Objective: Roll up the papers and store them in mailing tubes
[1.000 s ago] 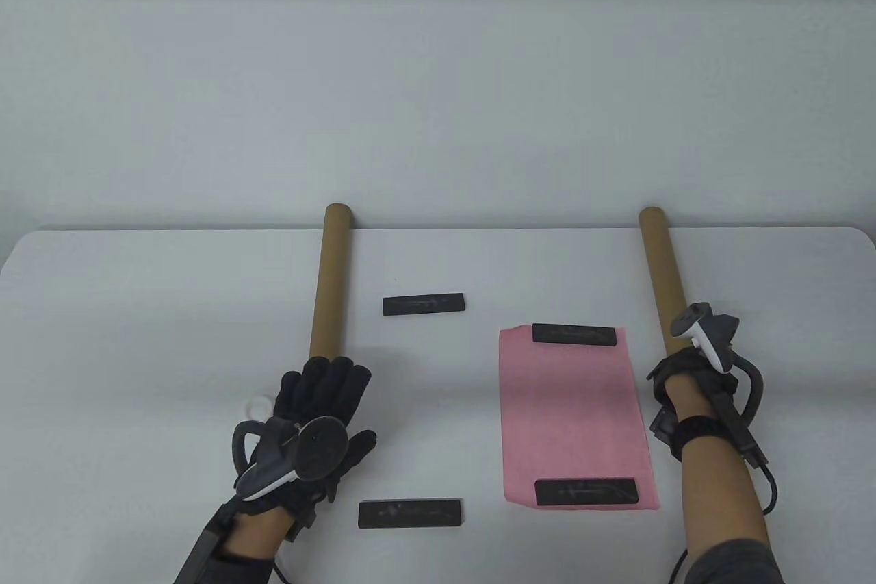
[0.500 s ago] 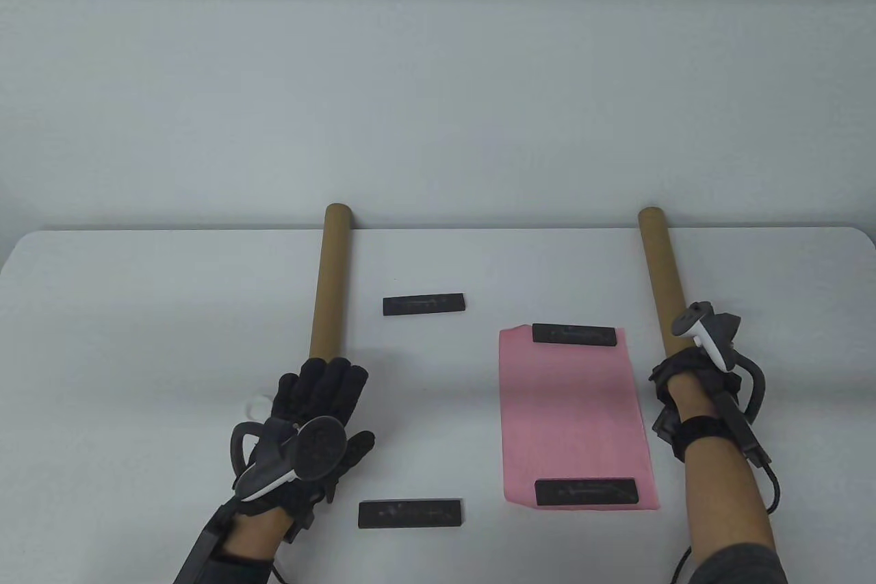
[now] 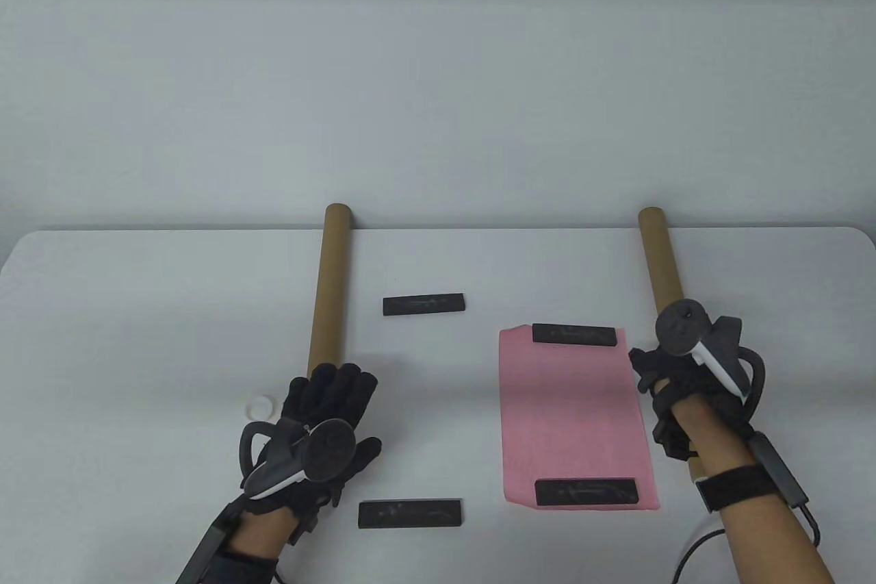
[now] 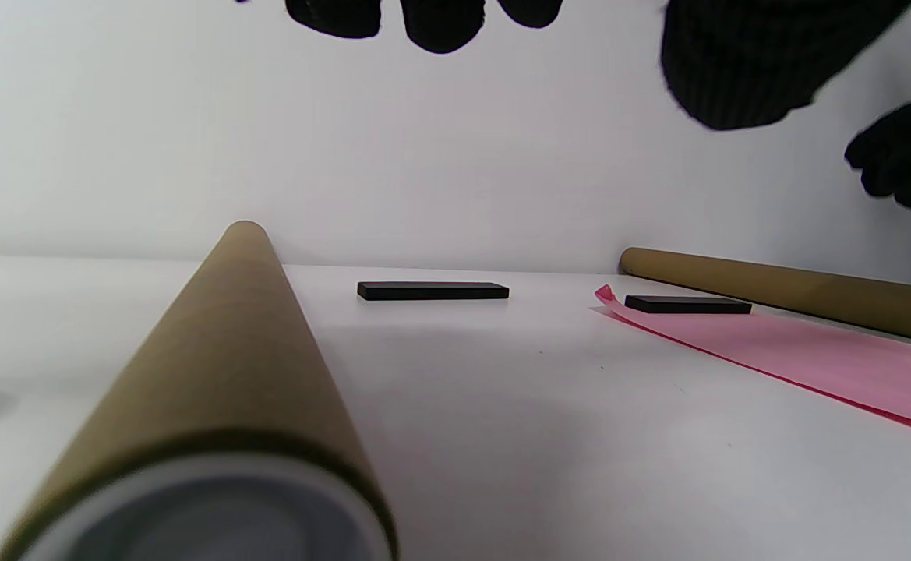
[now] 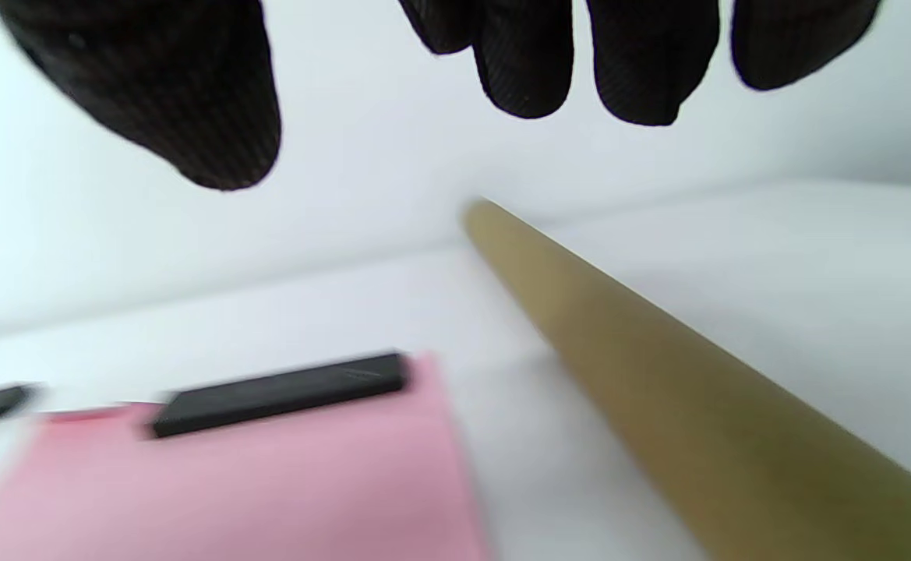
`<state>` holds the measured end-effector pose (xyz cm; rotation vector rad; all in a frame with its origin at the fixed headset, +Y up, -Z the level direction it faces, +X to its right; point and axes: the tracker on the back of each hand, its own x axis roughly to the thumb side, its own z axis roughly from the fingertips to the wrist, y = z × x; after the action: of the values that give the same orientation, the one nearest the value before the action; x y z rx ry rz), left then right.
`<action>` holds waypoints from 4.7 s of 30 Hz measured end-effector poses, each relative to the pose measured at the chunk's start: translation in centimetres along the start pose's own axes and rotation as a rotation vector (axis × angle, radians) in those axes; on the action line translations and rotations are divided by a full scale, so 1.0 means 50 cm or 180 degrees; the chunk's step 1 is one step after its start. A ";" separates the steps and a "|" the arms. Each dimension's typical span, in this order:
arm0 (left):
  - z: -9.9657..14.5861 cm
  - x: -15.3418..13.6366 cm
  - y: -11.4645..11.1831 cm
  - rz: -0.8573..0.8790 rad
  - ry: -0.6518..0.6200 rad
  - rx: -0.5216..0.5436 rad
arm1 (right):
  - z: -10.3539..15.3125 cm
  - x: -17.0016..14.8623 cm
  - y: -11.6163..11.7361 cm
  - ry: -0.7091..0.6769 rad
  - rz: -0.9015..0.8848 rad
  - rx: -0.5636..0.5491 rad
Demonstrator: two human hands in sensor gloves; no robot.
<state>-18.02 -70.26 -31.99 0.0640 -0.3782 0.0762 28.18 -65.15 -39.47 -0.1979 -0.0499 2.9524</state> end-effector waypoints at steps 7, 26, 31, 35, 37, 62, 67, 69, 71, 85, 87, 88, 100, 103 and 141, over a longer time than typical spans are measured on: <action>-0.003 0.014 -0.003 -0.0062 -0.0084 -0.0026 | 0.178 0.081 -0.014 -0.1028 -0.0142 -0.0503; -0.037 0.167 0.055 -0.0287 -0.0542 0.0040 | 0.217 0.043 0.030 -0.1406 0.0261 -0.1099; -0.106 0.253 0.043 -0.0508 -0.0663 -0.0565 | 0.218 0.046 0.034 -0.1465 0.0245 -0.1029; -0.199 0.318 -0.002 -0.0849 -0.0676 -0.0928 | 0.215 0.054 0.041 -0.1467 0.0266 -0.0920; -0.246 0.337 -0.037 -0.0945 -0.0627 -0.1139 | 0.215 0.058 0.044 -0.1476 0.0262 -0.0873; -0.388 0.323 -0.205 -0.0437 -0.0201 -0.2082 | 0.177 0.080 0.086 -0.1656 0.0718 0.0333; -0.391 0.327 -0.206 -0.0435 -0.0125 -0.2155 | 0.166 0.088 0.131 -0.1803 0.1065 0.0999; -0.391 0.328 -0.206 -0.0427 -0.0125 -0.2137 | 0.163 0.090 0.161 -0.1843 0.1360 0.1160; -0.390 0.324 -0.208 -0.0374 -0.0110 -0.2132 | 0.164 0.092 0.184 -0.1918 0.1540 0.1184; -0.388 0.316 -0.213 -0.0295 -0.0141 -0.2056 | 0.181 0.086 0.209 -0.2256 0.1406 0.0862; -0.387 0.314 -0.214 -0.0279 -0.0152 -0.2026 | 0.187 0.086 0.199 -0.2304 0.1375 0.0802; -0.387 0.313 -0.215 -0.0270 -0.0153 -0.2016 | 0.191 0.086 0.195 -0.2325 0.1348 0.0777; -0.385 0.310 -0.216 -0.0253 -0.0142 -0.1954 | 0.262 0.065 0.207 -0.2368 0.1296 0.0752; -0.384 0.309 -0.216 -0.0250 -0.0141 -0.1949 | 0.257 0.057 0.210 -0.2314 0.1223 0.0794; -0.383 0.302 -0.217 -0.0169 -0.0119 -0.1944 | -0.166 0.195 0.124 -0.0917 0.1658 0.0736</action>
<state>3.90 -78.67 -44.66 -0.5281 -0.4234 -0.0951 18.70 -69.30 -49.25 0.2933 0.3554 3.4378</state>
